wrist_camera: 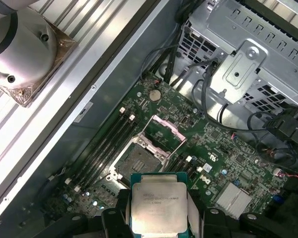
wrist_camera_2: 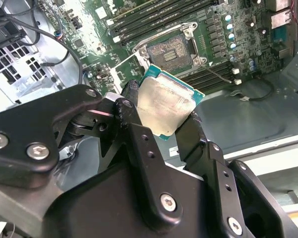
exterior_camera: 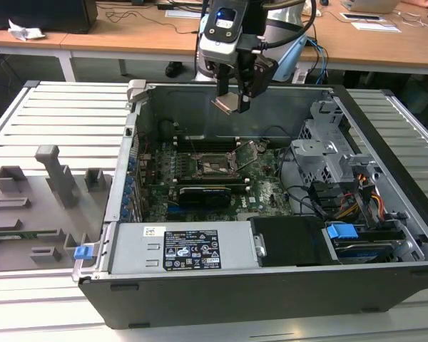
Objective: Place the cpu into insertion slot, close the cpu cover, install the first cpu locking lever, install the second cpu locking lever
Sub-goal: 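Place the cpu into insertion slot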
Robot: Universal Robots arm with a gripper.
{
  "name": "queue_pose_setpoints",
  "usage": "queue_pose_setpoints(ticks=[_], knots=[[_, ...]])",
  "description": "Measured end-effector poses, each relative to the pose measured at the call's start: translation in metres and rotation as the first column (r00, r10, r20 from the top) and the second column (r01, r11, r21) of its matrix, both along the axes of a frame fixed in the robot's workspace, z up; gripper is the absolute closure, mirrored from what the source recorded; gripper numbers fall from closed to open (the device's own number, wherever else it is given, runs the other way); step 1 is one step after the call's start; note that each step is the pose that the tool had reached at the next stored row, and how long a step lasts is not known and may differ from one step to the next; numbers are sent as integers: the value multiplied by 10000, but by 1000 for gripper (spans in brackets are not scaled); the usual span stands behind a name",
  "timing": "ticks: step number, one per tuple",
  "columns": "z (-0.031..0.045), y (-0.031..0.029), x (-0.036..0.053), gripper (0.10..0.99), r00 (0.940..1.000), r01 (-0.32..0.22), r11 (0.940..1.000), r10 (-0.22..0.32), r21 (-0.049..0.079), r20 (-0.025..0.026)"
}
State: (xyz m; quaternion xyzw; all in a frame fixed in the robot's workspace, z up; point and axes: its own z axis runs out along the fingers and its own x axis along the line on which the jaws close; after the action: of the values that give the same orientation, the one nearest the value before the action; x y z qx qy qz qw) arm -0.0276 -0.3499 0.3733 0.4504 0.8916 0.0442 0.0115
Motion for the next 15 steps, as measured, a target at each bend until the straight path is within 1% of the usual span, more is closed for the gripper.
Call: queue_pose_setpoints(ticks=[15], knots=[[-1, 0, 0, 545, 9993, 371, 9993, -371, 0, 0]])
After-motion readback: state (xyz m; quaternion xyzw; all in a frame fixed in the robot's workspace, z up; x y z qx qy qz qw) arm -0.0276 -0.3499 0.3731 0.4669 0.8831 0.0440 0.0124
